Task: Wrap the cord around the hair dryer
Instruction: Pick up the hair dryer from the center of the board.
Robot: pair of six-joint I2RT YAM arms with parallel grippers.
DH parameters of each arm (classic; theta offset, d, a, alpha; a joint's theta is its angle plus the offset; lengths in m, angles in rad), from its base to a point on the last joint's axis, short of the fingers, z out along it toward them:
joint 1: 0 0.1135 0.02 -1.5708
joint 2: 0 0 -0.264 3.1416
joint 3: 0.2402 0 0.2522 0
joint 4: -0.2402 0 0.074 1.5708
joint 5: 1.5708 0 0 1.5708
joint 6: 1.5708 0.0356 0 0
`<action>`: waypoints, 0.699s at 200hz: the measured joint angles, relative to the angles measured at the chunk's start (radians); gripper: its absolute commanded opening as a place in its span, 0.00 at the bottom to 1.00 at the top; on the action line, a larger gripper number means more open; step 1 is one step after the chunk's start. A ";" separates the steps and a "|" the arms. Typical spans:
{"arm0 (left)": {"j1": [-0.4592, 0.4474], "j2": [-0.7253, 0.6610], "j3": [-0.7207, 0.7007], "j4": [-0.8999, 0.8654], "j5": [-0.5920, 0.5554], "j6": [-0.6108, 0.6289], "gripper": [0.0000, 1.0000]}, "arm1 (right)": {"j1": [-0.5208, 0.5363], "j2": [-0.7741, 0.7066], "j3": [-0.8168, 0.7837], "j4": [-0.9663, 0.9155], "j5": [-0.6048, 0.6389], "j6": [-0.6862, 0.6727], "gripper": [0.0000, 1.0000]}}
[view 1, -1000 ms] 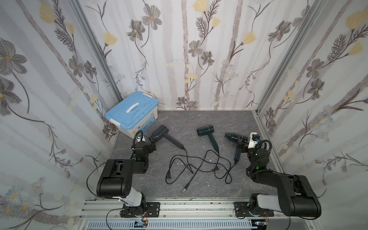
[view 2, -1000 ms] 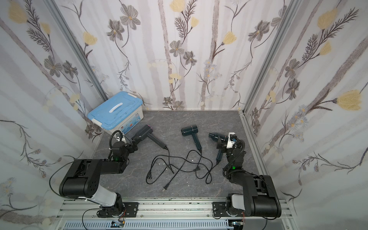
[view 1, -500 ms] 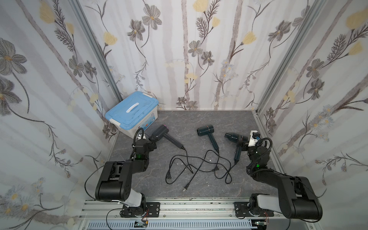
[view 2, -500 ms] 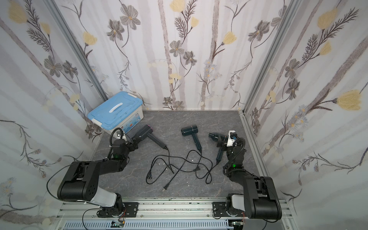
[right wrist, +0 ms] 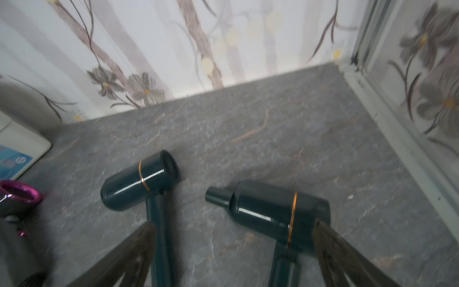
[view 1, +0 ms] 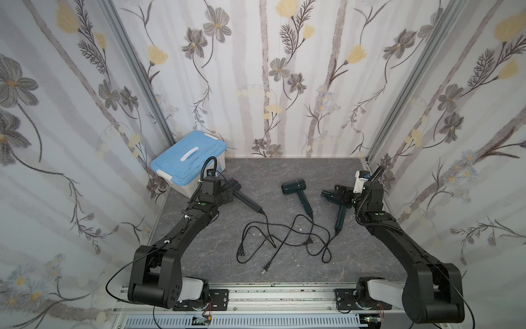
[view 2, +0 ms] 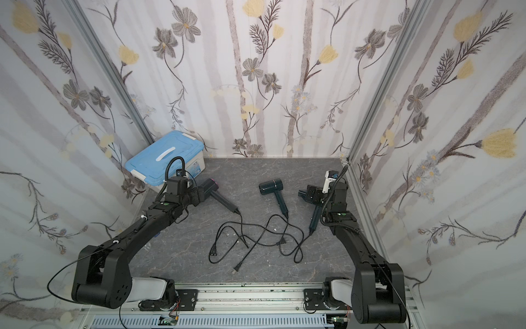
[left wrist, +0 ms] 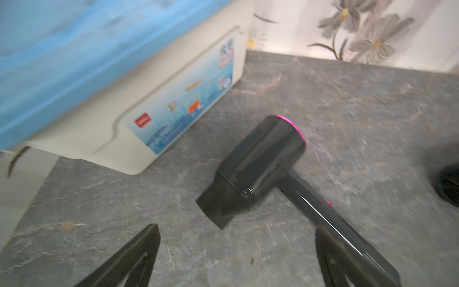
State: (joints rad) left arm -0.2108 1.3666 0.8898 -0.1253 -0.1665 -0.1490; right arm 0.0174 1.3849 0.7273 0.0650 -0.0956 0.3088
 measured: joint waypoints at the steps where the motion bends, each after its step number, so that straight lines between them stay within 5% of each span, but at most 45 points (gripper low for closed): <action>1: -0.005 0.000 0.005 -0.010 0.004 -0.001 1.00 | 0.000 0.000 0.001 -0.008 -0.002 0.002 1.00; 74: -0.137 0.110 0.193 -0.256 0.234 -0.037 1.00 | 0.001 0.190 0.074 -0.346 -0.066 0.092 0.99; 140: -0.220 0.181 0.230 -0.304 0.302 -0.035 1.00 | 0.007 0.273 0.060 -0.381 -0.065 0.147 0.91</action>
State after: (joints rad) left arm -0.4305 1.5478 1.1202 -0.4297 0.1356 -0.1841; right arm 0.0246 1.6577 0.7872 -0.3157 -0.1604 0.4557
